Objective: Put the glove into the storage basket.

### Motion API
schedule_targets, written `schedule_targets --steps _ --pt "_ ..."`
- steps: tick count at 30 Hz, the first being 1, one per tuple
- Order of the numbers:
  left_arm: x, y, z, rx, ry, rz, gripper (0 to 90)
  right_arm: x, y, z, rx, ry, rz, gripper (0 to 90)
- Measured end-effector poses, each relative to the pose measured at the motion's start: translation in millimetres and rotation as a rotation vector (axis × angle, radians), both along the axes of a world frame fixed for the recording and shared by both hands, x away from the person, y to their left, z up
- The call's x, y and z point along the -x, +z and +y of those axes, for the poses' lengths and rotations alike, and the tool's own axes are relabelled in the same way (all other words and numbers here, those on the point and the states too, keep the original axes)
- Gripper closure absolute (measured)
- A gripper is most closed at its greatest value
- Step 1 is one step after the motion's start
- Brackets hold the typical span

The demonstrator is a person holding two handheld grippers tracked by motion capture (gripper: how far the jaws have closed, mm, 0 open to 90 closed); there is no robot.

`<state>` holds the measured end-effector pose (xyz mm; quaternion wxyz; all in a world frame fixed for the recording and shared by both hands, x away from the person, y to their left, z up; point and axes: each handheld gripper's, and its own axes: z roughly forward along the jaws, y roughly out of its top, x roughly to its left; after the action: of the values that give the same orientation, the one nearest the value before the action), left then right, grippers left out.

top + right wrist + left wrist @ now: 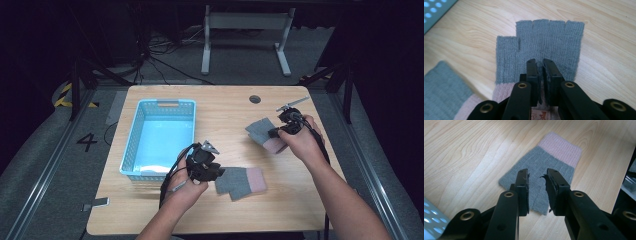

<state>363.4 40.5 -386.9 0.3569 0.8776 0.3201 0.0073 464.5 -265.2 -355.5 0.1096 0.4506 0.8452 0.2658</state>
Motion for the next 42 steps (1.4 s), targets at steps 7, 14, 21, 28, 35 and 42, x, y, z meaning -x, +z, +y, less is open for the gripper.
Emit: schedule_targets --steps 7,14,21,28,35,42 --pt "0.1 0.9 1.1 0.002 -0.001 -0.002 72.2 19.6 9.5 6.1 0.003 0.066 -0.01 84.4" --pt "-0.4 1.0 2.4 0.016 -0.001 0.01 74.1 48.1 13.2 16.9 -0.02 0.18 -0.02 84.4" --pt "-1.4 1.1 4.1 0.028 0.003 0.02 74.6 65.8 10.5 27.2 -0.045 0.263 -0.021 84.4" --pt "-1.6 2.5 5.9 0.025 0.001 0.017 75.3 87.4 0.3 41.1 -0.068 0.351 -0.008 84.4" --pt "-2.2 2.1 7.1 0.018 0.003 0.013 75.8 99.2 -13.0 47.9 -0.084 0.4 -0.006 84.4" --pt "-1.4 1.2 5.3 -0.002 0.014 0.006 80.1 106.3 -29.0 50.9 -0.087 0.411 -0.003 84.4"
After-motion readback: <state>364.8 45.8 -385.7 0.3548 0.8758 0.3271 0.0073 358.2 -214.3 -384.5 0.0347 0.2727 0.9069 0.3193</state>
